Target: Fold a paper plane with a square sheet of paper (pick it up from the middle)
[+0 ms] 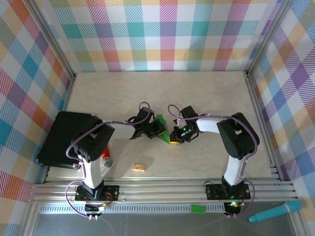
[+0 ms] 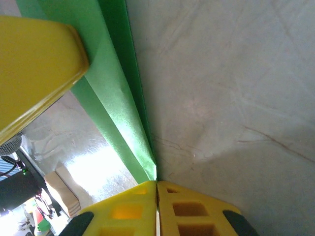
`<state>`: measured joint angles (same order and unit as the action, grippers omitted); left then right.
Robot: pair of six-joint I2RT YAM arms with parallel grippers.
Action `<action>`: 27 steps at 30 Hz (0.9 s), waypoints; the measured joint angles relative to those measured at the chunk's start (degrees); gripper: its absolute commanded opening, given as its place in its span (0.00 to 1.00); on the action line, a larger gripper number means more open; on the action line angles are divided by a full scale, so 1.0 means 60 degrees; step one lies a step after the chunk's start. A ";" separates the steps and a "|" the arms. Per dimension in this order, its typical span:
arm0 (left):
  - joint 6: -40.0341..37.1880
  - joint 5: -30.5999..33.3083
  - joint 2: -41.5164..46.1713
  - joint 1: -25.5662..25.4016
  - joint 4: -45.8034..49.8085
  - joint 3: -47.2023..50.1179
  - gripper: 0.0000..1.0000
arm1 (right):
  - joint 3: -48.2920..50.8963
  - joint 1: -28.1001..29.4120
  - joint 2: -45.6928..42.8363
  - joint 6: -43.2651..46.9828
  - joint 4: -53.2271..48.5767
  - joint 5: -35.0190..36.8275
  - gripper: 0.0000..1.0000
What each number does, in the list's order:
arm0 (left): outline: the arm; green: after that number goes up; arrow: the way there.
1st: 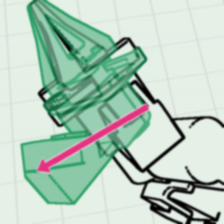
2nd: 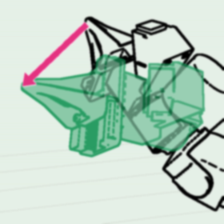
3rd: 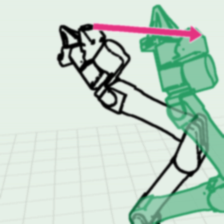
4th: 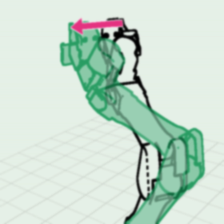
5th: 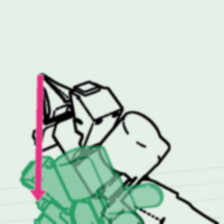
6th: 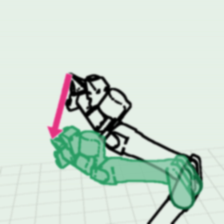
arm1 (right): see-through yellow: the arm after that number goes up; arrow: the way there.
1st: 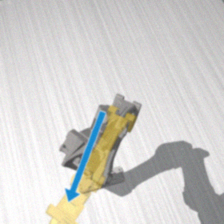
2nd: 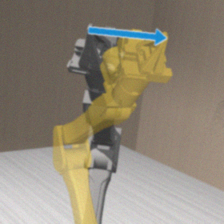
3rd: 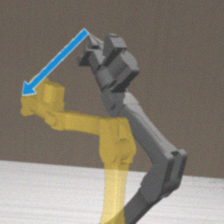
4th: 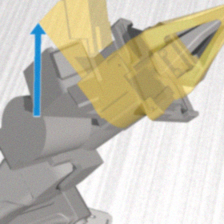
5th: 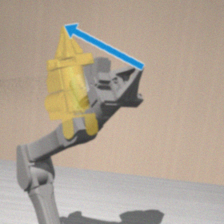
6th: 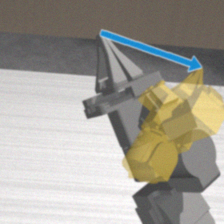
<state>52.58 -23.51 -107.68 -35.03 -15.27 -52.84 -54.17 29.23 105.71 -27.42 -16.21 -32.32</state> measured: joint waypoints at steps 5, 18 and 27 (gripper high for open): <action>-0.0120 -0.0004 -0.0073 0.0113 0.0062 -0.0084 0.10 | -0.0036 0.0018 0.0000 0.0153 -0.0080 0.0069 0.11; -0.0175 -0.0029 -0.0259 0.0237 0.0273 -0.0237 0.10 | -0.0073 0.0033 0.0000 0.0215 -0.0142 0.0131 0.11; -0.0178 -0.0080 -0.0350 0.0255 0.0280 -0.0273 0.10 | -0.0098 0.0055 0.0000 0.0215 -0.0197 0.0175 0.11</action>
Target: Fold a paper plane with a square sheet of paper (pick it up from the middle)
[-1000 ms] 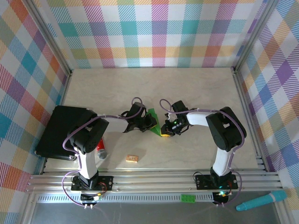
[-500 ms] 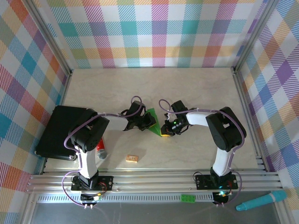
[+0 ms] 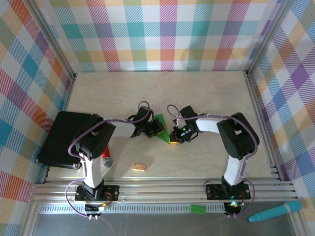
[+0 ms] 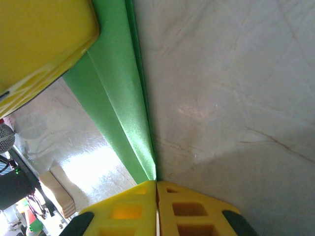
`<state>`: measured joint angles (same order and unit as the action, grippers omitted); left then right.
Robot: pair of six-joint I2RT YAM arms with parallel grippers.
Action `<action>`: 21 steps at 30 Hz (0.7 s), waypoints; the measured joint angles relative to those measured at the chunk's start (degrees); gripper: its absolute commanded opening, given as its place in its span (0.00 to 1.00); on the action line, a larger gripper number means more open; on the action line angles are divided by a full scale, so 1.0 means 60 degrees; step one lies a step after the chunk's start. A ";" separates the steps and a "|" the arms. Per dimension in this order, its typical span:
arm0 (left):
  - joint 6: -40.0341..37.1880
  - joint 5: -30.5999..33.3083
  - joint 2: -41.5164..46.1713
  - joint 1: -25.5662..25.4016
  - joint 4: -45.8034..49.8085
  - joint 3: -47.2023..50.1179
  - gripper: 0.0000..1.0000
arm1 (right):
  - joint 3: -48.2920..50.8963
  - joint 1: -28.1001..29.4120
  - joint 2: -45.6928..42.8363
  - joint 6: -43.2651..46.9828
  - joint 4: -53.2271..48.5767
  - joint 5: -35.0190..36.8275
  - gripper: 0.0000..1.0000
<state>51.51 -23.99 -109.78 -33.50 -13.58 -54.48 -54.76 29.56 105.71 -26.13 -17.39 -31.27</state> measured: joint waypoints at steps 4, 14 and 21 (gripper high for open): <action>0.0000 0.0000 -0.0018 0.0000 0.0011 -0.0004 0.10 | -0.0015 0.0007 0.0000 0.0000 -0.0011 0.0018 0.11; -0.0113 -0.0073 -0.0127 0.0044 0.0670 -0.0324 0.10 | -0.0018 0.0011 -0.0004 -0.0015 -0.0011 0.0033 0.14; -0.0353 -0.0106 -0.0251 0.0044 0.1381 -0.0729 0.10 | -0.0015 0.0069 -0.0608 -0.0324 -0.0095 0.0685 0.26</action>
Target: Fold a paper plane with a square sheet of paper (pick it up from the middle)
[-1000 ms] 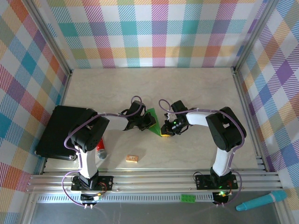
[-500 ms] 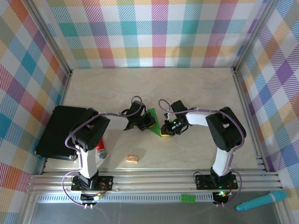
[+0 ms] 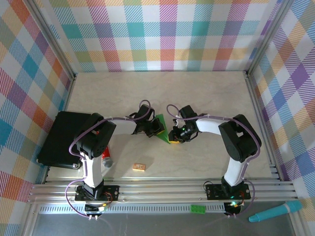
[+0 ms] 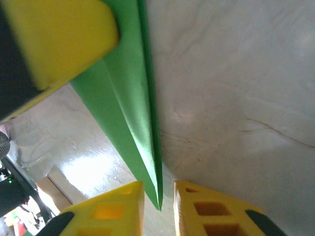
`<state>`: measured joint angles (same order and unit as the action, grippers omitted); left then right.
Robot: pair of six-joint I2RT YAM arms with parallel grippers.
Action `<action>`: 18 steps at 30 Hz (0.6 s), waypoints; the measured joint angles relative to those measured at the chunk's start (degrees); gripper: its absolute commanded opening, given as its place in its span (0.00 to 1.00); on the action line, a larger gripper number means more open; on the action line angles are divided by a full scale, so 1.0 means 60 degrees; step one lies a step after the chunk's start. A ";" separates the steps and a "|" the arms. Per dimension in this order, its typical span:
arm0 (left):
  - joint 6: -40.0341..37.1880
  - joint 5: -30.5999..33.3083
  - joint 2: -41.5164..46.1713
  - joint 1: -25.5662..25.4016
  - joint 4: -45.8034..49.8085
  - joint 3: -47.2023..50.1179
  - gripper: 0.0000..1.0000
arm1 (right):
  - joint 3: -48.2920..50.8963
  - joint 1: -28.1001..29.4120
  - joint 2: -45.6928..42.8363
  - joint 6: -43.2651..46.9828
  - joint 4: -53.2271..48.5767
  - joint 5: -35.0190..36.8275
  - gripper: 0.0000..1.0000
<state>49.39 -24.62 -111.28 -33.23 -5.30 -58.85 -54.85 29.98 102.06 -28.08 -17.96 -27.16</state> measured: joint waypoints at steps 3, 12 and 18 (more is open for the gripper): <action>-0.0091 -0.0113 -0.0113 0.0004 0.0189 -0.0193 0.10 | 0.0000 -0.0007 -0.0488 -0.0044 0.0015 0.0219 0.27; -0.0178 -0.0178 -0.0186 0.0011 0.0386 -0.0346 0.10 | -0.0455 0.0058 -0.0076 -0.0193 0.0095 -0.0011 0.12; -0.0178 -0.0175 -0.0186 0.0011 0.0397 -0.0346 0.09 | -0.0849 0.0146 0.0535 -0.0215 0.0277 -0.0193 0.08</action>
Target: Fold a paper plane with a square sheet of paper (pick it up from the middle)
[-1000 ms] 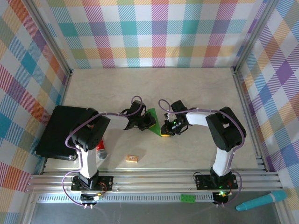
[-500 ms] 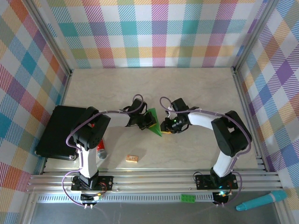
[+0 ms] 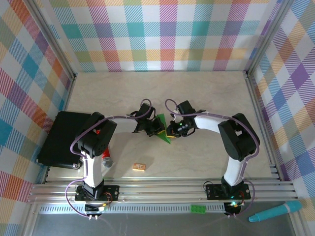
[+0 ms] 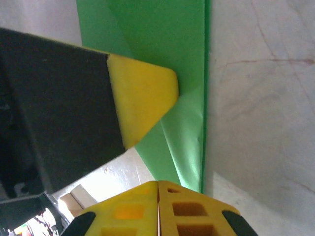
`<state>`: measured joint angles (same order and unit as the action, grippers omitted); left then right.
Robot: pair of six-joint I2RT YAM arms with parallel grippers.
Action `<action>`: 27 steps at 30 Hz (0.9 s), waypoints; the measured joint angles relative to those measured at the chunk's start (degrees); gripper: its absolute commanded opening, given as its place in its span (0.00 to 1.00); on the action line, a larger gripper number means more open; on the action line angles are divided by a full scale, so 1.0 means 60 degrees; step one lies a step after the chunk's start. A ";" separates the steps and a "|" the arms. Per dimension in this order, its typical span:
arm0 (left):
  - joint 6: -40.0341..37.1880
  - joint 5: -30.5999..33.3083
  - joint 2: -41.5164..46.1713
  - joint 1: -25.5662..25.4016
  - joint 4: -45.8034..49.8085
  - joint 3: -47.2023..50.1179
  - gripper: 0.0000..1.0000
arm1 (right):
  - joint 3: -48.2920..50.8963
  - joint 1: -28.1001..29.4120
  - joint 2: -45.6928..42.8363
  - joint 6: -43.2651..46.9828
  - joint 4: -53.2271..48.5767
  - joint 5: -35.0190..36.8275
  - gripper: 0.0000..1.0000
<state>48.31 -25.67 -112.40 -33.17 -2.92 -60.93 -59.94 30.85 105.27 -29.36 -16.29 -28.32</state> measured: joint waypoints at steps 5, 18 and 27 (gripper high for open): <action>0.0004 0.0011 -0.0022 -0.0004 0.0168 -0.0076 0.08 | -0.0175 0.0051 0.0466 0.0000 0.0069 -0.0091 0.07; 0.0076 0.0259 -0.0073 -0.0029 0.0754 -0.0372 0.02 | 0.0831 0.0062 0.0036 0.0197 0.0437 -0.0149 0.07; 0.0189 0.0317 -0.0073 -0.0055 0.0758 -0.0375 0.04 | 0.2106 0.0066 -0.1053 0.0328 -0.0124 -0.0255 0.10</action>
<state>49.45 -23.77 -112.84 -33.50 1.63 -63.18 -47.31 31.24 98.96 -27.40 -17.04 -29.85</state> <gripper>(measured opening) 0.051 0.094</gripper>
